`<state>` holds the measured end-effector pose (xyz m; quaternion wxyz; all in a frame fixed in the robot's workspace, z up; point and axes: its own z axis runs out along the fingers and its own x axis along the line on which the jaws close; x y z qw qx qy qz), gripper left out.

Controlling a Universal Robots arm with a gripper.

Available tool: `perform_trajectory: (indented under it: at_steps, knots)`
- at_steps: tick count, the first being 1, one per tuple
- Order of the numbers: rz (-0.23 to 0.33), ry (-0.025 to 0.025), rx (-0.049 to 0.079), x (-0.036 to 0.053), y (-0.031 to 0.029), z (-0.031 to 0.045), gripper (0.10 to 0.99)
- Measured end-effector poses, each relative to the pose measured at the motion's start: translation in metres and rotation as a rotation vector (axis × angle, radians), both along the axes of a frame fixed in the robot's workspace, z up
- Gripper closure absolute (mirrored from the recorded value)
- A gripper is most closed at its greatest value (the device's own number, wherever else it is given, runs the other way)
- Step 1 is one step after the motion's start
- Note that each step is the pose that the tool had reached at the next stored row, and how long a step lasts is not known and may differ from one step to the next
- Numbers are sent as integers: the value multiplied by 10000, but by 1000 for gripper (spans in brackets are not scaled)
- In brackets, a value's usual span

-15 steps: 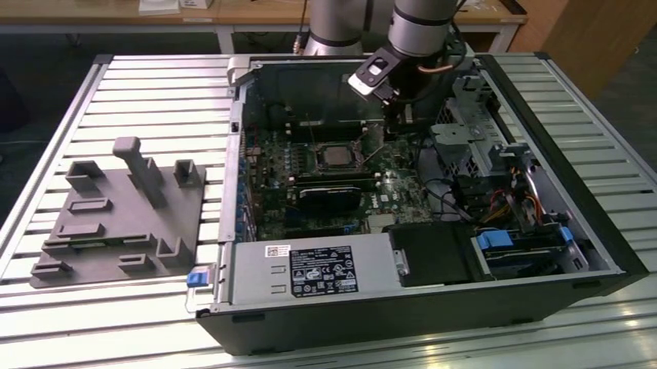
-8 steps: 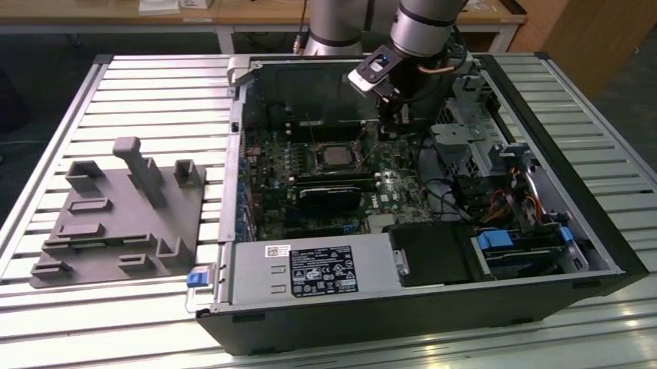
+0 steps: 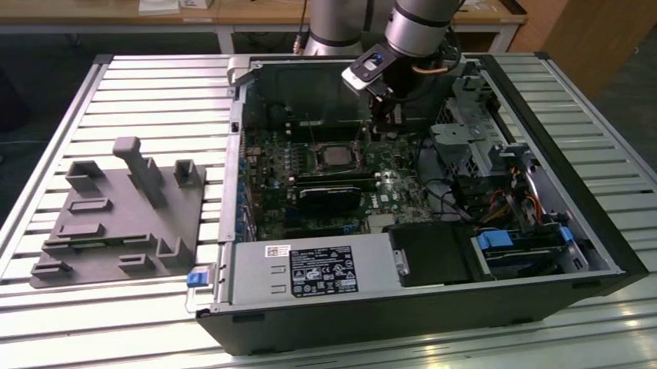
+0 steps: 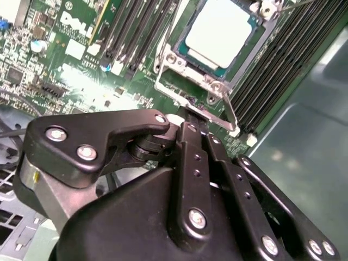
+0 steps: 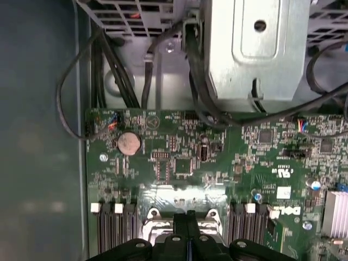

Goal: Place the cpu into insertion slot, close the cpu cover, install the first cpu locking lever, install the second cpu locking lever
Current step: 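Close the cpu cover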

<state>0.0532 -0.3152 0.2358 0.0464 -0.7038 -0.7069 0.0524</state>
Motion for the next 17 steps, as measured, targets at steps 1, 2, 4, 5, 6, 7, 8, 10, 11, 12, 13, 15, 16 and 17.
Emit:
perform_trajectory:
  at_steps: [1, 2, 4, 5, 6, 7, 8, 10, 11, 12, 13, 15, 16, 17]
  knots:
    - [0, -7, 0, -17, 0, 0, 980]
    - [1, -14, -1, -37, 0, 0, 980]
    - [1, -28, 0, -82, 0, 0, 980]
    - [0, -35, 0, -105, 0, 0, 980]
    - [1, -45, 0, -129, 0, 0, 980]
    - [0, -56, 0, -155, 0, 0, 980]
    - [0, -69, 1, -176, 0, 0, 980]
    - [0, -101, -2, -207, 0, 1, 980]
    - [0, -114, -2, -215, 0, 1, 980]
    - [0, -120, 1, -218, 0, 0, 980]
    - [0, -124, 1, -220, 0, 0, 980]
    - [4, -155, -2, -234, 0, 1, 980]
    - [10, -199, -1, -246, 1, 0, 980]
    - [14, -269, 0, -261, 0, -1, 980]
